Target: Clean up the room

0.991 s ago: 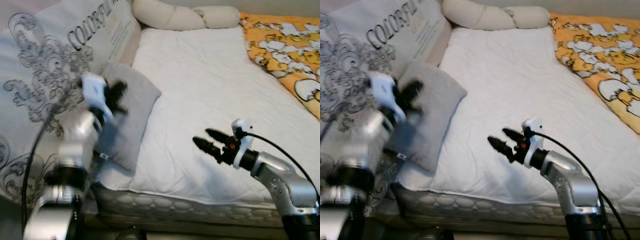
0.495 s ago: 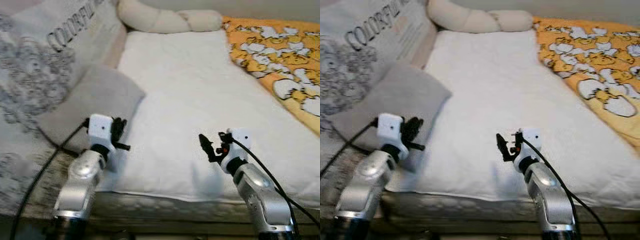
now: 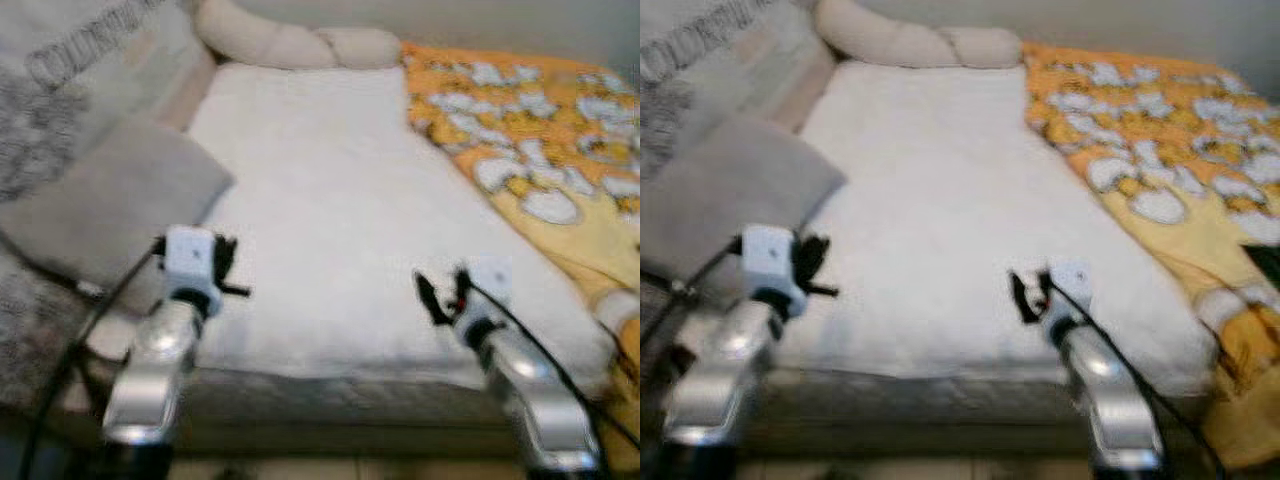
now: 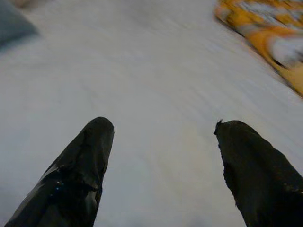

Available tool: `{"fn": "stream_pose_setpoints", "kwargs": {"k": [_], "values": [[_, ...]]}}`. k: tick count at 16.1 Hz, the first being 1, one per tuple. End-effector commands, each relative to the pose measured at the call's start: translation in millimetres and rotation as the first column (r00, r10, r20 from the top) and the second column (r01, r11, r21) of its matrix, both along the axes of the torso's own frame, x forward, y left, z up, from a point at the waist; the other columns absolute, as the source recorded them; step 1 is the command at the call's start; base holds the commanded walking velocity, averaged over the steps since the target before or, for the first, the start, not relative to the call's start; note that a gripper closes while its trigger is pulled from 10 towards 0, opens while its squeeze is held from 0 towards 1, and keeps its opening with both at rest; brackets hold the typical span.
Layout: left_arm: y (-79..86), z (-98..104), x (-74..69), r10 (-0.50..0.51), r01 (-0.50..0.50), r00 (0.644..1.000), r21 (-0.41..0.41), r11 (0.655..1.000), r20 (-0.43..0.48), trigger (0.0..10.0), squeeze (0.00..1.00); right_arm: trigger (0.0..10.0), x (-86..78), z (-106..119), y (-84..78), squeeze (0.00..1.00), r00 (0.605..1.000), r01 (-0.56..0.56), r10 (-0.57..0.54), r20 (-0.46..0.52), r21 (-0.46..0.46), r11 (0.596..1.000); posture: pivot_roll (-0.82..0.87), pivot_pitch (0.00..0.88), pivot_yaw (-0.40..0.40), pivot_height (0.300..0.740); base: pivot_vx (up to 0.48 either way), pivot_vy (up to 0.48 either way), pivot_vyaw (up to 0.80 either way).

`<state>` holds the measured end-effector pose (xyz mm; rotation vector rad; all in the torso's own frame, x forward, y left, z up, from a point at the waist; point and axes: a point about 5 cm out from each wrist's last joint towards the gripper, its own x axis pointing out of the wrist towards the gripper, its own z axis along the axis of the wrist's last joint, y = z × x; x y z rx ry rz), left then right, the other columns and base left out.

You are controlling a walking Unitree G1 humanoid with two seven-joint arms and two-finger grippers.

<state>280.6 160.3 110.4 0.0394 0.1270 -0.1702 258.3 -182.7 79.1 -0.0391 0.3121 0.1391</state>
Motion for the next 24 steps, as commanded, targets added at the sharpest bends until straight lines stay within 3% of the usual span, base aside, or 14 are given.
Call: {"fn": "stream_pose_setpoints", "kwargs": {"k": [1, 11, 24], "values": [[2.1, 7, 0.7, 0.004, -0.004, 1.0, 0.018, 1.0, 0.02, 10.0, 0.0, 10.0, 2.5, 5, 1.0, 0.0, 1.0, -0.006, 0.006, 0.023, -0.004, 1.0, 0.0, 0.0, -0.014, 0.74, 0.0, -0.48, 0.0], [4.3, 8, -0.2, 0.012, -0.012, 1.0, 0.027, 1.0, 0.006, 10.0, 0.0, 10.0, -3.1, -3, -10.1, 0.0, 1.0, 0.013, -0.013, -0.011, -0.019, 1.0, -0.01, 0.0, -0.006, 0.74, 0.0, -0.48, 0.0], [1.1, 9, 0.6, -0.003, 0.002, 1.0, 0.041, 0.999, 0.001, 10.0, 0.0, 10.0, -3.7, -7, -12.8, 0.0, 0.999, 0.03, -0.03, -0.021, 0.001, 1.0, -0.01, 0.0, -0.004, 0.74, 0.0, -0.48, 0.0]]}}
